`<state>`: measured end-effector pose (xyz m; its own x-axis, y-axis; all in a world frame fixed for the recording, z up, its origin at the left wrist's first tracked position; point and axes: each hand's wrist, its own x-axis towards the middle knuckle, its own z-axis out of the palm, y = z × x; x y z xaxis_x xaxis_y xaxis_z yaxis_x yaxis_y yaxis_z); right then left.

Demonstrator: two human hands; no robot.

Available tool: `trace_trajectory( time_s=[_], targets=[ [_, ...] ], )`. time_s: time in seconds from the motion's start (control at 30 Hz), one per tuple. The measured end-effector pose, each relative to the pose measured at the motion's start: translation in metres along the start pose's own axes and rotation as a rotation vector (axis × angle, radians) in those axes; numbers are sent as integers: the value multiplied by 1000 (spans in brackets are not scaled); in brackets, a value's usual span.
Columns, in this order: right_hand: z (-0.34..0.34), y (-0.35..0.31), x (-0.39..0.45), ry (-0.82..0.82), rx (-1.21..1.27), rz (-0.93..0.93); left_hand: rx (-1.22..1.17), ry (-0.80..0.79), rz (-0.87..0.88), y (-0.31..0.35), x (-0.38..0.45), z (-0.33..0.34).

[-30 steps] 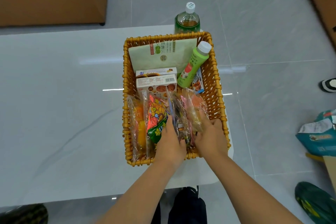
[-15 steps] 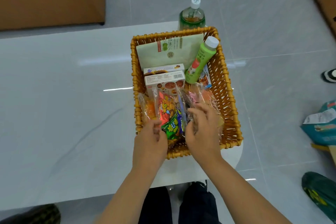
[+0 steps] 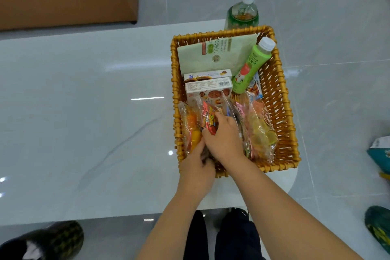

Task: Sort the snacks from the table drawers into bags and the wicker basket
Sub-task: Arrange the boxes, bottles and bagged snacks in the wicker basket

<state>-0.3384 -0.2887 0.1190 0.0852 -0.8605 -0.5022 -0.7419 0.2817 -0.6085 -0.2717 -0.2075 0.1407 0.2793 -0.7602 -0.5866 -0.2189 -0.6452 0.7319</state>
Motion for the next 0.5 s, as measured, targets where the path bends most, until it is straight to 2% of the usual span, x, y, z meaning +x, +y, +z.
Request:
trace_trajectory(
  time_s=[0.03, 0.13, 0.2, 0.27, 0.37, 0.43, 0.5],
  targets=[
    [0, 2, 2, 3, -53, -7, -23, 32, -15, 0, -2, -7],
    [-5, 1, 3, 36, -98, -9, -70, 327, -50, -1, -4, -22],
    [-8, -4, 4, 52, -109, -2, -67, 428, -42, 0, -5, -23],
    [-11, -9, 8, 34, -153, 24, -24, 384, -27, 1, -4, -19],
    [-17, -16, 13, -2, -202, 39, 161, 304, 51, 5, -1, -8],
    [-22, -16, 13, -17, -236, -2, 240, 284, 50, 3, 2, 3],
    [-24, -6, 10, 0, -162, -86, 266, 264, 6, 0, 3, 14]
  ],
)
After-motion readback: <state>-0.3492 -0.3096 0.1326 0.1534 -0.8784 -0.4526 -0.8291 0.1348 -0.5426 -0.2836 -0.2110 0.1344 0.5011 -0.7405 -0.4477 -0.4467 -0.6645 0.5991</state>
